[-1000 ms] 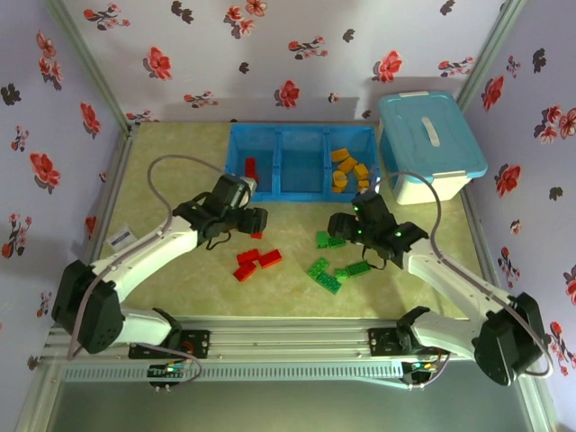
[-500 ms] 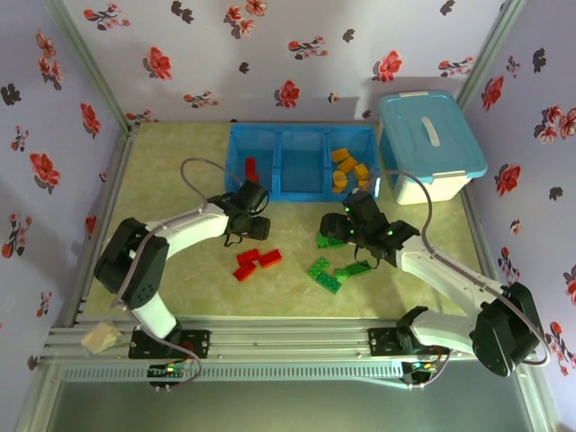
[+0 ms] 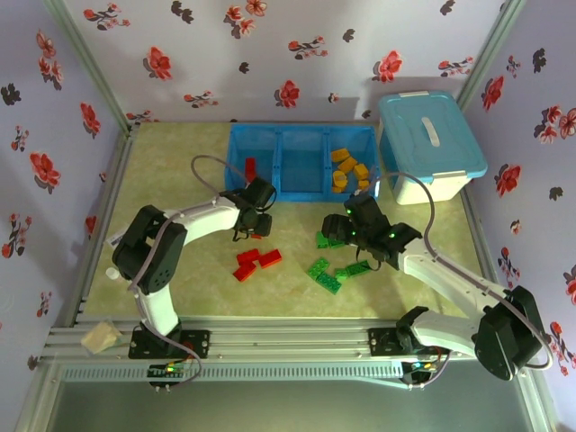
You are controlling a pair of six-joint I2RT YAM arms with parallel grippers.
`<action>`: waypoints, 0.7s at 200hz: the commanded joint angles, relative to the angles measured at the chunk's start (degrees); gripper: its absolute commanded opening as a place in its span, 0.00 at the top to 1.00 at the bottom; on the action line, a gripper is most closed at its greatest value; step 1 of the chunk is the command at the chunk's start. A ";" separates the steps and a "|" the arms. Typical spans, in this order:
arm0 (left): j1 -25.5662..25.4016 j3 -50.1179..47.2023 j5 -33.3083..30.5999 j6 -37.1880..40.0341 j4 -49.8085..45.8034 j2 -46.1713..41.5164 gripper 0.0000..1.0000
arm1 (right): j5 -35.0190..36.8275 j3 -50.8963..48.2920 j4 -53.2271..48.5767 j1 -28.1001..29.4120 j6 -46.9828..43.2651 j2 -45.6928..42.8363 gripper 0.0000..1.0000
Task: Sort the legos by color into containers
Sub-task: Pick up the lego from the center of the table.
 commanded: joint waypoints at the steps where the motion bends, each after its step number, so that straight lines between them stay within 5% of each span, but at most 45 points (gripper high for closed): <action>1: -0.92 1.21 -1.38 -1.26 -1.35 0.95 0.52 | 1.37 -0.70 0.22 0.47 0.73 -0.97 0.26; 105: -1.40 1.92 -2.61 -1.71 -2.96 1.73 0.62 | 1.85 -1.62 0.40 0.47 0.70 -1.88 0.26; 140: -1.49 1.98 -2.78 -1.14 -3.16 1.52 0.74 | 2.07 -2.09 0.33 0.47 0.86 -2.32 0.26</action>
